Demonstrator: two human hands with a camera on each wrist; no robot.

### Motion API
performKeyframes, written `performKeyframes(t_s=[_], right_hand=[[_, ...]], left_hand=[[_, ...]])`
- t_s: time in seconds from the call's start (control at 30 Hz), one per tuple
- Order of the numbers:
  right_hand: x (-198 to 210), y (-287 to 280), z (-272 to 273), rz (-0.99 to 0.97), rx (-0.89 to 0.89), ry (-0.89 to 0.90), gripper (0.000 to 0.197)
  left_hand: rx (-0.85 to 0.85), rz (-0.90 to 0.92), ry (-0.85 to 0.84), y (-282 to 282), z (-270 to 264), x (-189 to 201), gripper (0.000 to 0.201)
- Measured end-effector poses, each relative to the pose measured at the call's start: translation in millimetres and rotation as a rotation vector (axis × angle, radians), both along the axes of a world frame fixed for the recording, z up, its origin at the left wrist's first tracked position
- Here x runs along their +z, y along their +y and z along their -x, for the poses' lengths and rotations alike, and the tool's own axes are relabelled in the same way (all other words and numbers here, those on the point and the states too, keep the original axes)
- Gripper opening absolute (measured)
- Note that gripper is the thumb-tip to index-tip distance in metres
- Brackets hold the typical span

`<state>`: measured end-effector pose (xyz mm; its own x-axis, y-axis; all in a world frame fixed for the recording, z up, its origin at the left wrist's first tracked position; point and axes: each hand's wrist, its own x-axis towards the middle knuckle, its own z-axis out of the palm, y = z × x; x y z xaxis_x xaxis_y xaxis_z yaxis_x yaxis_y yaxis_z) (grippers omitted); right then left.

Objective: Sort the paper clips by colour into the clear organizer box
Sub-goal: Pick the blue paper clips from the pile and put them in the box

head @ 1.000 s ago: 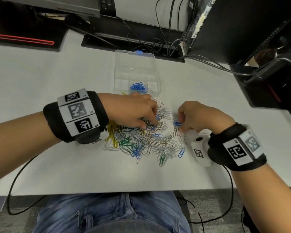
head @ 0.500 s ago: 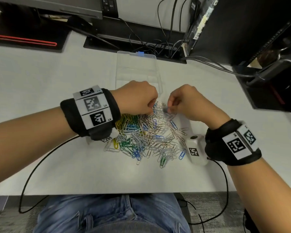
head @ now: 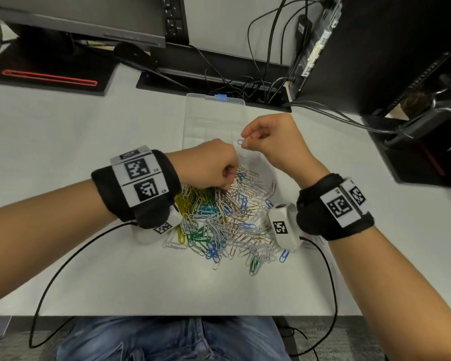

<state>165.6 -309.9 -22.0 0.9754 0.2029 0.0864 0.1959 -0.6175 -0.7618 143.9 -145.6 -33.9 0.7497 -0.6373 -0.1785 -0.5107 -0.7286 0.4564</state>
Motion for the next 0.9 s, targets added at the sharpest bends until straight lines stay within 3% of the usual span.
performKeyframes(t_s=[0.23, 0.4, 0.67, 0.83, 0.9], right_hand=[[-6, 28, -14, 0.031, 0.041, 0.028, 0.010], [-4, 32, -15, 0.133, 0.046, 0.003, 0.012], [9, 25, 9, -0.057, 0.098, 0.222, 0.017], [8, 19, 11, 0.154, 0.096, 0.186, 0.011], [9, 19, 15, 0.208, 0.135, 0.194, 0.019]], left_hand=[[0.201, 0.196, 0.165, 27, 1, 4, 0.015], [0.291, 0.291, 0.185, 38, -3, 9, 0.016], [0.329, 0.392, 0.219, 35, -6, 8, 0.028], [0.290, 0.295, 0.180, 35, -3, 6, 0.030], [0.297, 0.281, 0.149, 35, -3, 6, 0.029]])
